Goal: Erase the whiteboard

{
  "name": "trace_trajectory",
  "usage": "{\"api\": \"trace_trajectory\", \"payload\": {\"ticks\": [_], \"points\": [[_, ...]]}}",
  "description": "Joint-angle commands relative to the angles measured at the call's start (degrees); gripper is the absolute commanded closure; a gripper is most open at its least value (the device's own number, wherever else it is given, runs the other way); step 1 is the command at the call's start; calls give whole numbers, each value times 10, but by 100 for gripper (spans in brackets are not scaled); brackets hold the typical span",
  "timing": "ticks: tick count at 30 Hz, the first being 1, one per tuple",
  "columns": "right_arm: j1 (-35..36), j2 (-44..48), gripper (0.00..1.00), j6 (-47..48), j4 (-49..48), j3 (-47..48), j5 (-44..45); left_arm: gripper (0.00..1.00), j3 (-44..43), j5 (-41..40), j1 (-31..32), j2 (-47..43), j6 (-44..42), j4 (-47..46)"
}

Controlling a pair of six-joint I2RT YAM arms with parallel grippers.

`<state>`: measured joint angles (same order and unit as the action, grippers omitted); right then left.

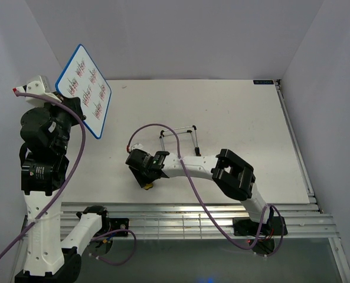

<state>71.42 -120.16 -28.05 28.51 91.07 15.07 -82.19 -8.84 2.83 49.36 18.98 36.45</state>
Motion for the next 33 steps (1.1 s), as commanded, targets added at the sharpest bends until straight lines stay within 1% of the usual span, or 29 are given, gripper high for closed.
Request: {"api": "trace_trajectory", "payload": {"ticks": [1, 7, 11, 12, 13, 21, 22, 25, 28, 29, 31, 32, 33], "points": [[10, -10, 41, -2, 7, 29, 14, 100, -2, 11, 0, -16, -9, -52], [17, -9, 41, -7, 1, 35, 29, 100, 12, 25, 0, -17, -15, -56], [17, -31, 43, -9, 13, 46, 32, 100, 26, 30, 0, -23, -17, -56], [17, -33, 44, -10, 15, 47, 33, 100, 27, 30, 0, -23, -18, -56], [16, -35, 49, -11, 15, 47, 33, 100, 27, 31, 0, -24, -18, -56], [17, -37, 56, -13, 16, 46, 34, 100, 34, 32, 0, -27, -25, -57], [17, -35, 62, -12, 16, 46, 34, 100, 34, 32, 0, -28, -25, -57], [17, -23, 65, -11, 21, 41, 36, 100, 38, 34, 0, -29, -27, -56], [17, 29, 66, -11, 21, 12, 53, 100, 35, 49, 0, -24, -25, -50], [16, 74, 67, -10, 21, -1, 62, 100, 32, 58, 0, -23, -24, -49], [13, 132, 66, -10, 19, -59, 89, 100, 24, 103, 0, -15, -14, -46], [9, 195, 67, -9, 17, -81, 95, 100, 15, 126, 1, -11, -9, -45], [-1, 227, 67, -9, 17, -124, 101, 100, 11, 144, 1, -8, -4, -45]]}}
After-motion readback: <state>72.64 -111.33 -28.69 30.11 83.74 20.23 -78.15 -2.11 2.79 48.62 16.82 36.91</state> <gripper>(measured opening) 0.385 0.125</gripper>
